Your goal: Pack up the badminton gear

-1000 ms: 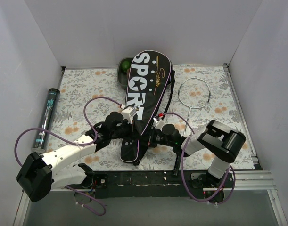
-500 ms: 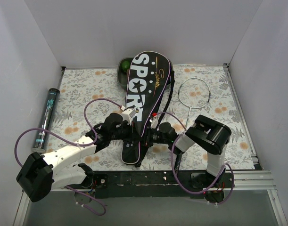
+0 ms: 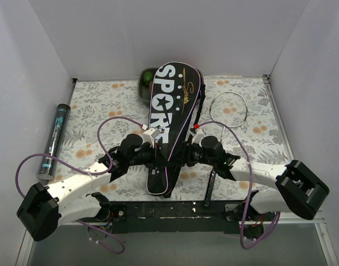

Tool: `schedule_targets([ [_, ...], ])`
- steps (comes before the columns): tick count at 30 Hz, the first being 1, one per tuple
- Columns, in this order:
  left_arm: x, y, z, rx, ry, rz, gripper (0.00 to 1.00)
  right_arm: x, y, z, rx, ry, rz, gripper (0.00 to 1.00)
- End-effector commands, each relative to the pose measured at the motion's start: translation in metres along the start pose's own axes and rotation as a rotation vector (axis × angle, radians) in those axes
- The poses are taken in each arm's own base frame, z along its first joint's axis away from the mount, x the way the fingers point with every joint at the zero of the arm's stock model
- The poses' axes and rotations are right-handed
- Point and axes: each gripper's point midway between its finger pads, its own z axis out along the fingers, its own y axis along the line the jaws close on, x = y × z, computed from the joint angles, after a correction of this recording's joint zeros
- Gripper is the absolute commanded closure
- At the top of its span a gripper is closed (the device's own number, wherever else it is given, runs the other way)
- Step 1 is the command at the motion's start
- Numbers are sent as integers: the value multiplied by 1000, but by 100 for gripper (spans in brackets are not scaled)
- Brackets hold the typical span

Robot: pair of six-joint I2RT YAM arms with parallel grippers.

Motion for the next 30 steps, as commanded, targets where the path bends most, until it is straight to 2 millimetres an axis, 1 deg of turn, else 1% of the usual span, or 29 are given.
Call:
schedule_targets([
  [1,3,2,-3,-12,-3,7,100,-21,-1,-22,87,-35,-128,44],
  [2,4,2,-3,-10,-2,9,100,-24,-15,-29,164,-38,-120,43],
  [3,3,1,-3,-10,-3,9,100,-29,-21,-36,202,-57,-125,41],
  [4,3,2,-3,-10,-2,9,100,-41,-26,-48,243,-95,-122,39],
  [5,2,2,-3,-11,-4,10,100,-52,-40,-57,328,-146,-122,38],
  [6,3,1,-3,-8,-2,11,100,-49,-57,-69,417,-130,-105,37],
  [7,3,1,-3,-6,-1,11,100,-61,-70,-83,483,-172,-99,34],
  [8,3,1,-3,-4,0,11,100,-69,-83,-92,557,-199,-100,34],
  [9,3,1,-3,-5,-2,11,100,-70,-95,-104,634,-179,-88,34],
  [10,2,0,-3,-2,-4,13,100,-73,-115,-114,722,-175,-63,34],
  [11,2,-1,-3,1,-3,15,100,-75,-128,-122,793,-172,-65,34],
  [12,2,-1,-3,1,-5,15,100,-76,-136,-125,831,-157,-60,34],
  [13,1,-1,-4,2,-7,18,100,-74,-149,-131,891,-126,-32,34],
  [14,1,-3,-4,7,-9,18,100,-76,-155,-135,927,-125,-24,34],
  [16,0,-4,-5,12,-11,14,100,-79,-165,-139,971,-121,-3,35],
  [19,0,-6,-6,20,-10,16,100,-84,-175,-141,1002,-141,21,36],
  [21,0,-8,-5,28,-5,15,100,-90,-181,-139,1007,-151,30,36],
  [22,2,-7,-5,29,2,15,100,-89,-189,-139,1025,-135,43,36],
  [24,3,-8,-6,33,4,12,100,-95,-193,-138,1037,-136,46,36],
  [25,3,-7,-6,31,4,12,100,-93,-200,-137,1053,-122,57,36],
  [27,5,-6,-6,26,6,12,100,-96,-203,-134,1048,-127,60,36],
  [30,5,-4,-7,19,6,15,100,-95,-212,-129,1058,-109,74,36],
])
